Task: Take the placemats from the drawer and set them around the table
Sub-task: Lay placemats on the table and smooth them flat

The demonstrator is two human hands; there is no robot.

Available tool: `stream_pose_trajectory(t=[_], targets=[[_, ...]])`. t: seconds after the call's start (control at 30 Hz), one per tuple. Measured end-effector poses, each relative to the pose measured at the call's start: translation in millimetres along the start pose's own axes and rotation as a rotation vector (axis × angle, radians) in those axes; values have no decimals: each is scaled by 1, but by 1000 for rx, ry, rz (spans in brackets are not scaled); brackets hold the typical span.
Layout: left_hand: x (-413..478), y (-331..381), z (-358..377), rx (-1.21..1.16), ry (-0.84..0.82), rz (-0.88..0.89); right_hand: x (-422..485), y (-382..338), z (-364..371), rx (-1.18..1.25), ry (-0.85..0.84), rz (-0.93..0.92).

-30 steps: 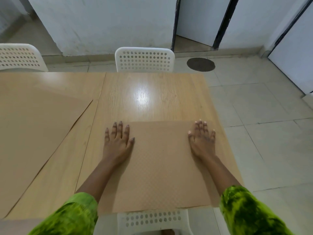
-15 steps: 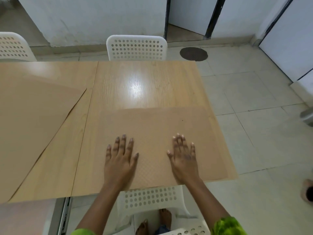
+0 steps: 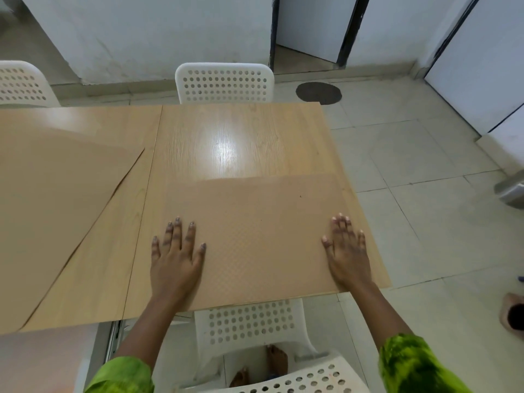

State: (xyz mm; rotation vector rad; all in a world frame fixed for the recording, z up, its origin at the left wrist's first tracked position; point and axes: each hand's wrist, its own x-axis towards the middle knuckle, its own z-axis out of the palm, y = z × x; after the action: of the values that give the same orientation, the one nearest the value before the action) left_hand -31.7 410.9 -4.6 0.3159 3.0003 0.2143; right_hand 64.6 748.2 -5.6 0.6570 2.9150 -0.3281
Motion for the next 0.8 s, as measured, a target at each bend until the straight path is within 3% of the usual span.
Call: stream_pose_trajectory(t=[0.13,0.27,0.47,0.63,0.73,0.8], targets=[[0,4,-9,-13,-49,-5,-7,-11,-9,66,-23,21],[-17,14,-33,-96,26,49,-33,-48,-20,385,79,-10],[-67,9,-65,-658,119,-105,-83,-97,-33,823,107,43],[-118,3,-80,-1007,180,-266,-113,-120,-36,1044,-15,104],[-136,0,-83,-1102,197,-306,-126,-130,-32,1045,-123,37],[-143,-6,-86,-1009,152,-283,-132,-138,-31,909,-198,-75]])
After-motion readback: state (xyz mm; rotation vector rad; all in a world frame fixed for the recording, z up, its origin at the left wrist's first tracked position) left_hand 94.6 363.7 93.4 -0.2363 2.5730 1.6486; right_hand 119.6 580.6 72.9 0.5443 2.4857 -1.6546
